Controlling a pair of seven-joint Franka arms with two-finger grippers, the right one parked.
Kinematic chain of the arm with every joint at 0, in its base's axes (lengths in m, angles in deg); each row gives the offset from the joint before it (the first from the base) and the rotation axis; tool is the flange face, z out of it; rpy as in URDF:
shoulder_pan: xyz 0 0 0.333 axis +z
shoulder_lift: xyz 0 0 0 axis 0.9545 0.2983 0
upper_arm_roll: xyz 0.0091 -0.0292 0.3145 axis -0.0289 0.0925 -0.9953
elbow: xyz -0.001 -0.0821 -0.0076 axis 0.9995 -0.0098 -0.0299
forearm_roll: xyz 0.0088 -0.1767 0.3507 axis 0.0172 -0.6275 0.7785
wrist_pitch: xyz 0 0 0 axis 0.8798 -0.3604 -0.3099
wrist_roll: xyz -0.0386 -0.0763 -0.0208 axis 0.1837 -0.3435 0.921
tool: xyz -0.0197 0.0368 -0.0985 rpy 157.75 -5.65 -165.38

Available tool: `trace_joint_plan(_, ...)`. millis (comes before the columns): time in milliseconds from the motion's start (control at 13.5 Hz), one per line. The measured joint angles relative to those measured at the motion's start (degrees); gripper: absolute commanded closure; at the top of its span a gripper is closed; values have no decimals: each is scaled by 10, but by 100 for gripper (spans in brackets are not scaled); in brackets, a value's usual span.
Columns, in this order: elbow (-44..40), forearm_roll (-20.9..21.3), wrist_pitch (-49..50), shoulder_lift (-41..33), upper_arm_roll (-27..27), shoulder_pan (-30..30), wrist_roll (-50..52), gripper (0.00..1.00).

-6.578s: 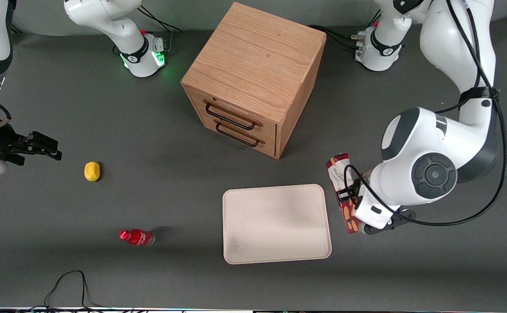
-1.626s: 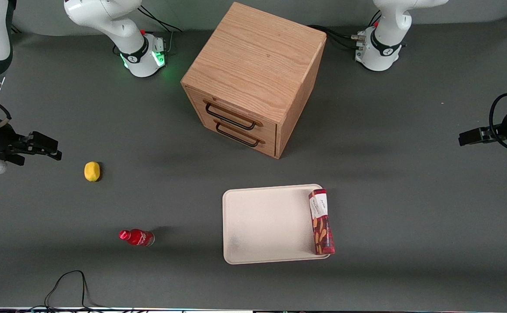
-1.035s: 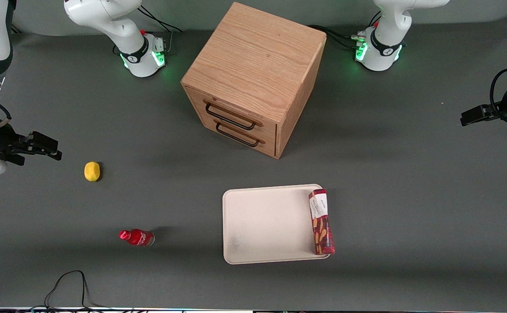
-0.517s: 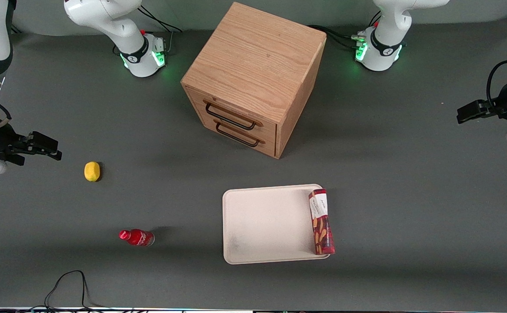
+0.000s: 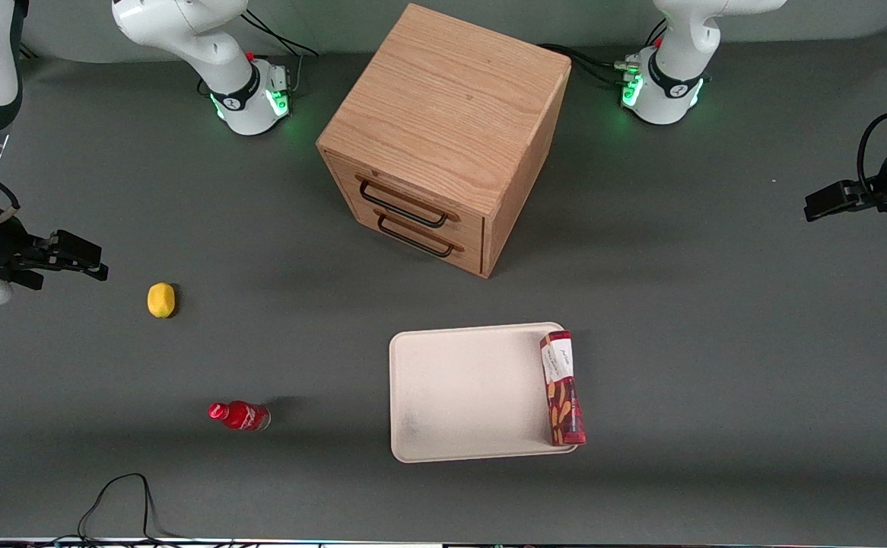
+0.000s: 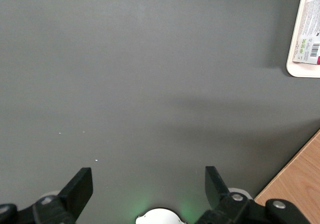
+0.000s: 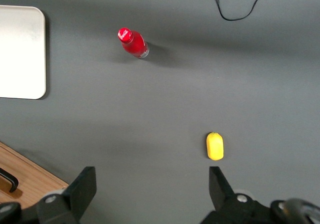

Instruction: Place red cookie box on tray

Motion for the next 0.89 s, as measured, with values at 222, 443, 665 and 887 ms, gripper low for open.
trace_joint_plan(222,-1,0,12,0,0,0,0,0)
trace_joint_plan(443,-2,0,13,1,0,0,0,0)
trace_joint_plan(665,-2,0,13,1,0,0,0,0)
trace_joint_plan(887,-3,0,13,2,0,0,-1,0)
